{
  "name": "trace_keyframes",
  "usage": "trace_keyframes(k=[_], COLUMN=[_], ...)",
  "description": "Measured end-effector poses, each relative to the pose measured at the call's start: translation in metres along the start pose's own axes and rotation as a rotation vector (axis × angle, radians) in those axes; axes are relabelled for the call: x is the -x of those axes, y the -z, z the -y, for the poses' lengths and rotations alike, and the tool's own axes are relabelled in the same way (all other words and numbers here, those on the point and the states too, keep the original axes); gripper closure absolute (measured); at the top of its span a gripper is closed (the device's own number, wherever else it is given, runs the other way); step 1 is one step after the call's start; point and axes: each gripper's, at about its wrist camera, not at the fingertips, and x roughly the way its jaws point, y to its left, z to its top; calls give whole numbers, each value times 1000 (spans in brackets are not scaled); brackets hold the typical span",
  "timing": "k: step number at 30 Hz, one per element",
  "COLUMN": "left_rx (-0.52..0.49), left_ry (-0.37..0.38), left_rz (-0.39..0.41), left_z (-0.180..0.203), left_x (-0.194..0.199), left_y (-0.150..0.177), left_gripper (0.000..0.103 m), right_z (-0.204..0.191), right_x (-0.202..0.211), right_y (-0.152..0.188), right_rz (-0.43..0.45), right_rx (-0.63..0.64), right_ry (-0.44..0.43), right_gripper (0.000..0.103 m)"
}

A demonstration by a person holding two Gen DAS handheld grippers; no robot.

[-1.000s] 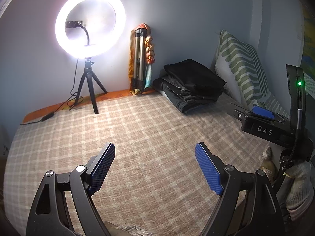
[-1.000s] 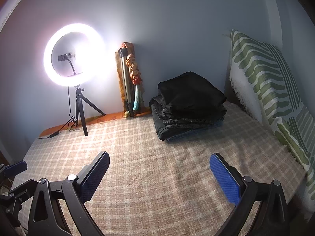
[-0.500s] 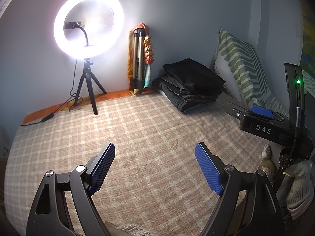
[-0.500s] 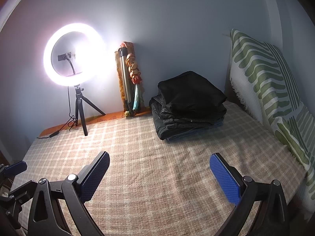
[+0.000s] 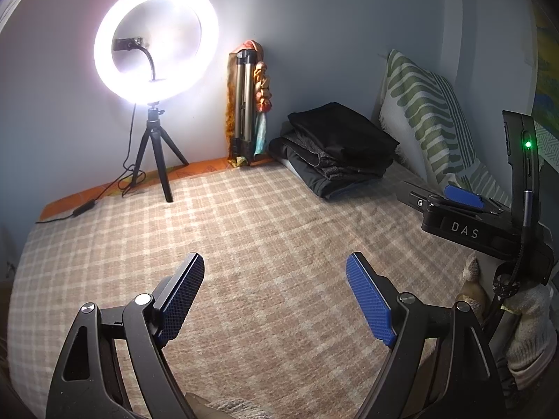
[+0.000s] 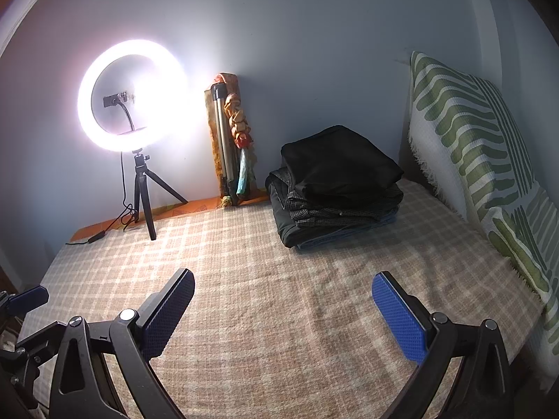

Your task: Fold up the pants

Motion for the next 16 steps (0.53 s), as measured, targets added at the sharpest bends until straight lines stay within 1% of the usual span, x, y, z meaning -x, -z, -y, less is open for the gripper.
trace_keyframes(k=[16], left_rx=[5], left_ry=[0], left_rz=[3], left_z=[0], left_x=[1], left_y=[4], left_gripper=[19], right_z=[-2], right_x=[0], right_y=[2], right_rz=[-2], right_rx=[-3], right_ry=[-3], right_gripper=[0])
